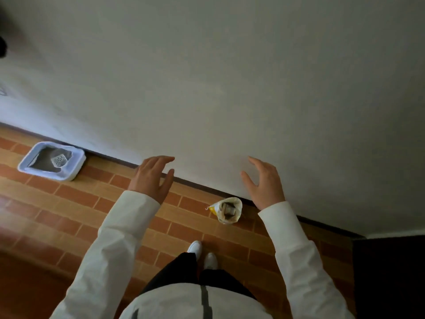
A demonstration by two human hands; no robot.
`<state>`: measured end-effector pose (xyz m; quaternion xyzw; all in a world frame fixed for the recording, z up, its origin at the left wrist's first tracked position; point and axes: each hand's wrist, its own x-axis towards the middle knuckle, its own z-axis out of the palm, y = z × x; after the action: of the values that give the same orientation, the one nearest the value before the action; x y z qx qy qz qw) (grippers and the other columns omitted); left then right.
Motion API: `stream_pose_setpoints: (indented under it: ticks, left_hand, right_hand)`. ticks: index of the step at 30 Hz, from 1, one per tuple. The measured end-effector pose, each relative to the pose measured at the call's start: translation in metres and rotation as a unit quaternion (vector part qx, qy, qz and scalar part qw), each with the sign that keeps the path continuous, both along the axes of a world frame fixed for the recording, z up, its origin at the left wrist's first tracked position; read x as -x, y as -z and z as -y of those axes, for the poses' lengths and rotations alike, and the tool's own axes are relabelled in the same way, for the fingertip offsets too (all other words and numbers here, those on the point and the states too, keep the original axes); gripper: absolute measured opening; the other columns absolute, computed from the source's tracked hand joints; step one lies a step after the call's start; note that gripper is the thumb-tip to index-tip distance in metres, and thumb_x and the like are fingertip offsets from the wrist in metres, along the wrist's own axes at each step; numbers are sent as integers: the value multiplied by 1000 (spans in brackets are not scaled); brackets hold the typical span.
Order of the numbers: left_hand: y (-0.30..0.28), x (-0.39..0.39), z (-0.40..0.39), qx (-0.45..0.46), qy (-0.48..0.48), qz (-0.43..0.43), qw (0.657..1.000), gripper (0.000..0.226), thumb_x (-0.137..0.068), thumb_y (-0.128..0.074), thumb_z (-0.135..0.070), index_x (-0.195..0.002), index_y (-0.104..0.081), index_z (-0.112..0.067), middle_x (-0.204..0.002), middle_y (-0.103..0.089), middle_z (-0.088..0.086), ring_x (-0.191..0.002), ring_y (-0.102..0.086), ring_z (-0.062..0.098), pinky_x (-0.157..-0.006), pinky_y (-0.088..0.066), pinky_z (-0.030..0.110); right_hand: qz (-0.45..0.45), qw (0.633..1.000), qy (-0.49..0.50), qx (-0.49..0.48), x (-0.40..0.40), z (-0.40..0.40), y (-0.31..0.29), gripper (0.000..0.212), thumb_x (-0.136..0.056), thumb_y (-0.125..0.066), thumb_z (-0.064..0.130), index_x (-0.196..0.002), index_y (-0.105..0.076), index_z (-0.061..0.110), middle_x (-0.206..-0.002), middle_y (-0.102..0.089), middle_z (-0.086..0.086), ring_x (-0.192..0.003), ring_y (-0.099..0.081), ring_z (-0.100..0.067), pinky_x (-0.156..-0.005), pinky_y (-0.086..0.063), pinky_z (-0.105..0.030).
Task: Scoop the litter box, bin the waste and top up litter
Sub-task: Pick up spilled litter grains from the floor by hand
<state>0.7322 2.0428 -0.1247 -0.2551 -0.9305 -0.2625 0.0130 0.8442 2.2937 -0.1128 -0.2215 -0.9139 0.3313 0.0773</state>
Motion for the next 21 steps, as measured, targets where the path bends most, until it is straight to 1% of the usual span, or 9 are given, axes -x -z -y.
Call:
stream_pose_setpoints:
  ticks: [3, 7, 11, 14, 17, 19, 21]
  left_hand:
    - [-2, -7, 37, -2, -60, 0, 998, 30, -92, -54, -22, -122, -59, -17, -120, -63, 9, -114, -56, 33, -94, -46, 54]
    - [-5, -13, 87, -8, -148, -15, 989, 28, -93, -54, -24, -120, -59, -19, -120, -63, 9, -113, -57, 33, -92, -47, 55]
    - [-5, -13, 141, -31, -238, -18, 971, 29, -89, -58, -18, -119, -61, -16, -118, -63, 8, -112, -57, 32, -90, -48, 54]
    - [-6, -9, 184, -19, -303, -18, 953, 29, -90, -57, -21, -119, -61, -17, -119, -63, 8, -113, -56, 32, -92, -47, 54]
    - [-6, 3, 233, -22, -347, -28, 937, 27, -91, -57, -19, -117, -63, -15, -117, -65, 9, -110, -57, 34, -92, -47, 51]
    - [-8, 15, 268, -25, -369, -26, 929, 28, -91, -53, -23, -117, -62, -16, -116, -65, 9, -110, -57, 34, -90, -48, 52]
    - [-13, 26, 304, -20, -385, -20, 922, 28, -92, -51, -23, -118, -61, -16, -119, -64, 9, -114, -56, 33, -93, -47, 54]
  right_hand:
    - [-6, 999, -52, -5, 21, 17, -5, 46, -93, -58, 29, -135, -51, 15, -134, -54, -7, -129, -42, -21, -106, -35, -36]
    - [-15, 992, -127, -8, 59, 50, -10, 45, -92, -59, 30, -134, -52, 15, -132, -56, -5, -126, -44, -19, -99, -33, -25]
    - [-22, 975, -219, -15, 110, 101, -16, 45, -91, -60, 31, -132, -54, 14, -130, -58, -5, -125, -45, -20, -101, -34, -27]
    - [-21, 961, -274, -17, 149, 152, -18, 45, -92, -59, 33, -133, -53, 17, -132, -57, -3, -126, -45, -19, -102, -34, -26]
    - [-27, 948, -317, -17, 189, 208, -18, 46, -92, -57, 37, -134, -52, 19, -133, -56, -3, -125, -45, -17, -103, -38, -29]
    - [-28, 939, -342, -15, 214, 250, -19, 47, -93, -56, 38, -136, -50, 20, -134, -54, -2, -126, -44, -16, -102, -37, -28]
    - [-30, 931, -363, -11, 240, 294, -21, 47, -93, -55, 38, -136, -50, 19, -135, -54, -1, -127, -43, -17, -102, -36, -28]
